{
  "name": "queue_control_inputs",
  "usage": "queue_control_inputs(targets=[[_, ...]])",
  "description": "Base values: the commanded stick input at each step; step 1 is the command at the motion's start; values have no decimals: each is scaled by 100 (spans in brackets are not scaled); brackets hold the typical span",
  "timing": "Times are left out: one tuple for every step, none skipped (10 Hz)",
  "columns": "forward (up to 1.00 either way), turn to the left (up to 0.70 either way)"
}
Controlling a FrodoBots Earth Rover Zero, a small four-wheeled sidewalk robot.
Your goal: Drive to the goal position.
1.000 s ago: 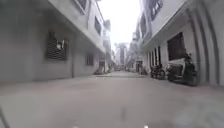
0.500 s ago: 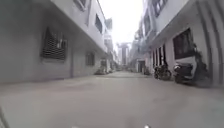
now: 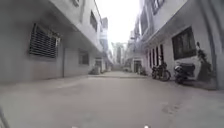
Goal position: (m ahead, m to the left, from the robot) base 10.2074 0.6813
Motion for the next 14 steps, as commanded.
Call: queue_control_inputs(targets=[[100, 2], [100, 2], [100, 2], [100, 2], [100, 2], [100, 2], [100, 2], [100, 2], [100, 2], [100, 2], [100, 2], [100, -12], [100, -38], [100, -38]])
